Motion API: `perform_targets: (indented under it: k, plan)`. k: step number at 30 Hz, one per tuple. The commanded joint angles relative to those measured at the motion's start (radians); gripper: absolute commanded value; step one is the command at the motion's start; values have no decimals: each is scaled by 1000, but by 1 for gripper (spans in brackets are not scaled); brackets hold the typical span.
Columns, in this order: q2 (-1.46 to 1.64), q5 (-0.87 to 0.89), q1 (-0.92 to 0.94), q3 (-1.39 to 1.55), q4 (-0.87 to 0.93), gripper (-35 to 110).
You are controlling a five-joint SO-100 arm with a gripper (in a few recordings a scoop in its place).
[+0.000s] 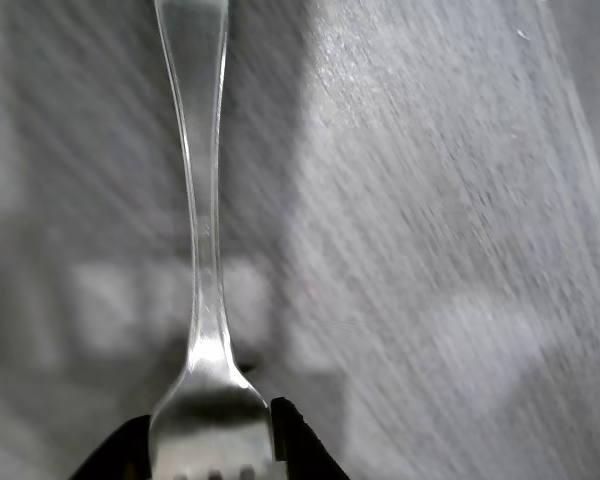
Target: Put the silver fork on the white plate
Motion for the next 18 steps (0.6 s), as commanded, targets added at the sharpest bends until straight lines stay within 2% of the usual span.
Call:
perform_targets:
  k: [1, 18]
  plan:
    - [2, -9, -9, -51, -3, 8]
    - [74, -8, -6, -78, 52, 4]
